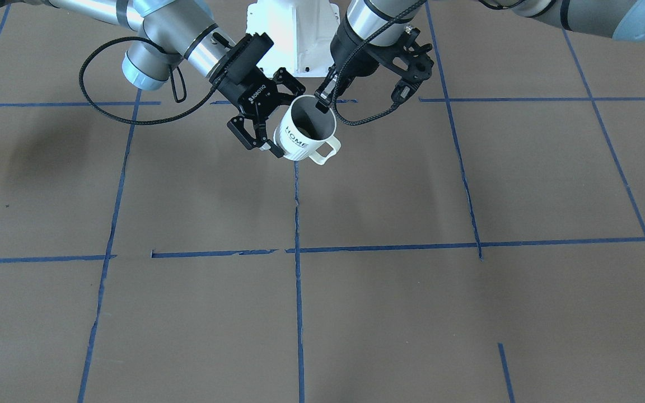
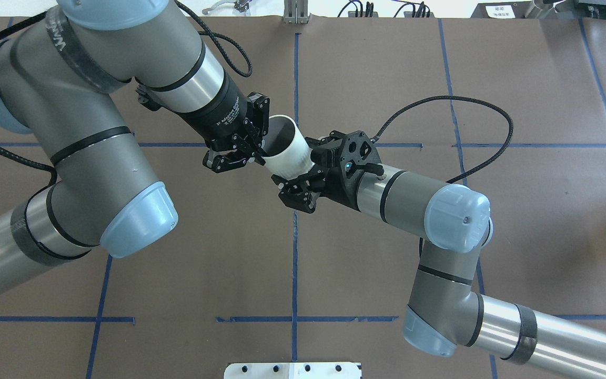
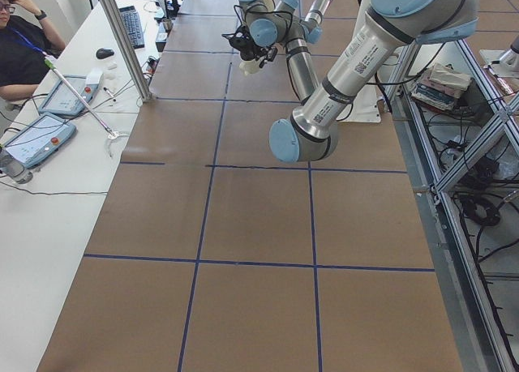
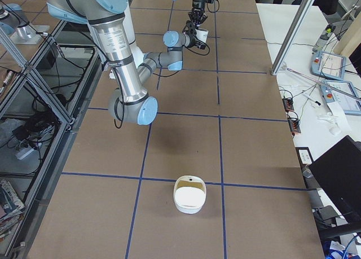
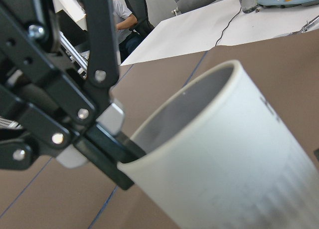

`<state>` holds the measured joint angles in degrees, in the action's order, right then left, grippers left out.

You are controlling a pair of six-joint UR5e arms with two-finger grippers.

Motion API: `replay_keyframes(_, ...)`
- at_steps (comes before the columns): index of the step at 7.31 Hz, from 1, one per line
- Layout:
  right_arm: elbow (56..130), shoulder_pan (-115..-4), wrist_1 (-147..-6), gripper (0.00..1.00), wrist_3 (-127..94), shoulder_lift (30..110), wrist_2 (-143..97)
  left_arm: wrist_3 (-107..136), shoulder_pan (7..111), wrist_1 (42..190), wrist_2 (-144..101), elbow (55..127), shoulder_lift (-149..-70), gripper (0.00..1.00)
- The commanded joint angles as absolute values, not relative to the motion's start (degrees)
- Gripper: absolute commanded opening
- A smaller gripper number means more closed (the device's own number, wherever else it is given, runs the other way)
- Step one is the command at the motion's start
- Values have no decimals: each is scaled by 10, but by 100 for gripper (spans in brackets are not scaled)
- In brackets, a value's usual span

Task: Left arm hands cup to right arm to dump lemon

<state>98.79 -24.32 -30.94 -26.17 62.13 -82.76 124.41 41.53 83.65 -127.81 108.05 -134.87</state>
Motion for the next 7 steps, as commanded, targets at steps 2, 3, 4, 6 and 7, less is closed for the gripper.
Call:
replay_keyframes(2, 988, -243, -309, 100, -261, 621, -827, 1245, 412, 837, -1278, 1080, -1349, 0)
replay_keyframes(3, 988, -243, -309, 100, -262, 621, -827, 1245, 412, 838, -1278, 1080, -1350, 0)
replay_keyframes(4, 988, -243, -309, 91, -261, 621, -828, 1246, 412, 838, -1278, 1078, -1354, 0)
replay_keyframes(6, 988, -236, -309, 27, -262, 623, -827, 1241, 412, 859, -1279, 1077, -1353, 22)
replay_keyframes(7, 988, -235, -309, 19, -262, 626, -827, 1234, 412, 891, -1278, 1077, -1348, 99)
